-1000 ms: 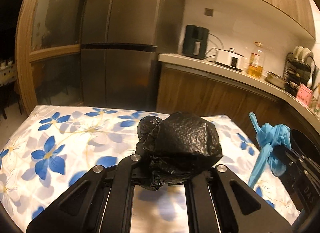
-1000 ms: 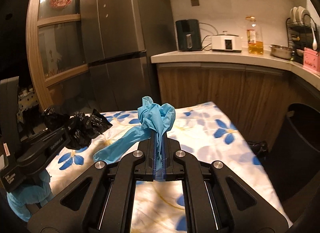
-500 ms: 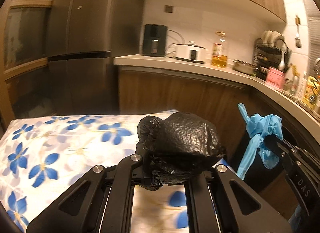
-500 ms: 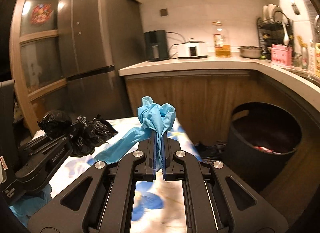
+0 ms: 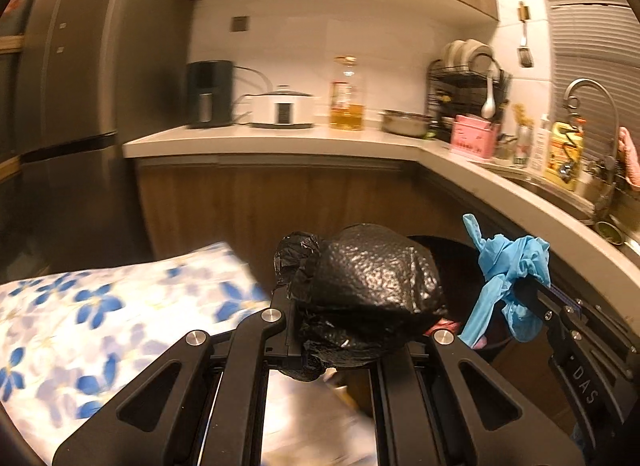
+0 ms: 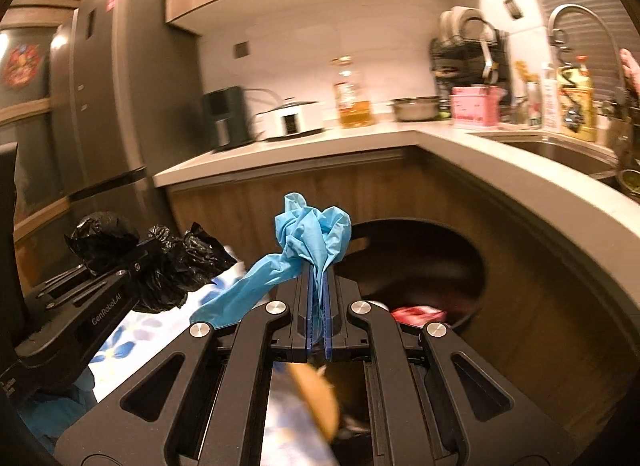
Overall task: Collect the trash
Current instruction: 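Carry the held black bag and blue glove over the black bin, then open both grippers to drop the black bag and glove into the bin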
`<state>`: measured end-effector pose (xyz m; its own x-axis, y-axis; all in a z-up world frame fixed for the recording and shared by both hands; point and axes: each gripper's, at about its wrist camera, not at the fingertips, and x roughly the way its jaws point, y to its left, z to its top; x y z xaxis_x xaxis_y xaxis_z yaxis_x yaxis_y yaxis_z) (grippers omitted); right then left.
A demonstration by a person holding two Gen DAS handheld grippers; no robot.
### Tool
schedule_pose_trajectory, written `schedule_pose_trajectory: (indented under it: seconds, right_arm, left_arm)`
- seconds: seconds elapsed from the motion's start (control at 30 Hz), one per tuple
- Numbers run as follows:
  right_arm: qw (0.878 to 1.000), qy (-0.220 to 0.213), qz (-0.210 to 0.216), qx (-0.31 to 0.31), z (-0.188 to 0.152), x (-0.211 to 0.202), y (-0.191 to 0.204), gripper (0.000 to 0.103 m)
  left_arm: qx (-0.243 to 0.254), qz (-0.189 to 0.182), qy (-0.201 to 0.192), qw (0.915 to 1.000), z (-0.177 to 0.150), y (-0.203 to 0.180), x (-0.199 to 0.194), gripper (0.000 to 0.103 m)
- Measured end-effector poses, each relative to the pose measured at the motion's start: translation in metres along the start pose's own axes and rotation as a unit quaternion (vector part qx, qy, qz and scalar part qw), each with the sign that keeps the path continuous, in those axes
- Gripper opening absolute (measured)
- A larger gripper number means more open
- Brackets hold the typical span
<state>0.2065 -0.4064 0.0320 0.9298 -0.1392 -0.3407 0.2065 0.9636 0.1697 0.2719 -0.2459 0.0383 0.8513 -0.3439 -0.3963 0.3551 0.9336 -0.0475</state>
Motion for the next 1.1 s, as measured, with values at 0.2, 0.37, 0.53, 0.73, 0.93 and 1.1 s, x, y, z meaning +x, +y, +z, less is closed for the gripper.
schedule_pose_trajectory:
  seconds: [0.2, 0.37, 0.53, 0.73, 0.93, 1.1]
  right_arm:
    - [0.999, -0.001, -0.034, 0.018, 0.008, 0.012, -0.046, 0.004]
    - [0.999, 0.001, -0.044, 0.028, 0.012, 0.023, -0.069, 0.004]
    - [0.998, 0.002, -0.049, 0.036, 0.015, 0.030, -0.082, 0.004]
    - [0.998, 0.007, -0.047, 0.037, 0.019, 0.042, -0.088, 0.004]
    - [0.998, 0.012, -0.045, 0.035, 0.020, 0.052, -0.090, 0.005]
    - [0.999, 0.015, -0.041, 0.031, 0.020, 0.057, -0.085, 0.006]
  left_arm:
    - [0.021, -0.028, 0.006, 0.9994, 0.005, -0.047, 0.033, 0.007]
    - [0.025, -0.042, 0.012, 0.9987, 0.005, -0.068, 0.052, 0.007]
    - [0.029, -0.052, 0.015, 0.9981, 0.005, -0.083, 0.068, 0.007]
    - [0.026, -0.061, 0.022, 0.9976, 0.004, -0.088, 0.083, 0.008]
    - [0.028, -0.063, 0.029, 0.9972, 0.001, -0.090, 0.093, 0.009]
    - [0.028, -0.065, 0.032, 0.9970, 0.000, -0.087, 0.096, 0.012]
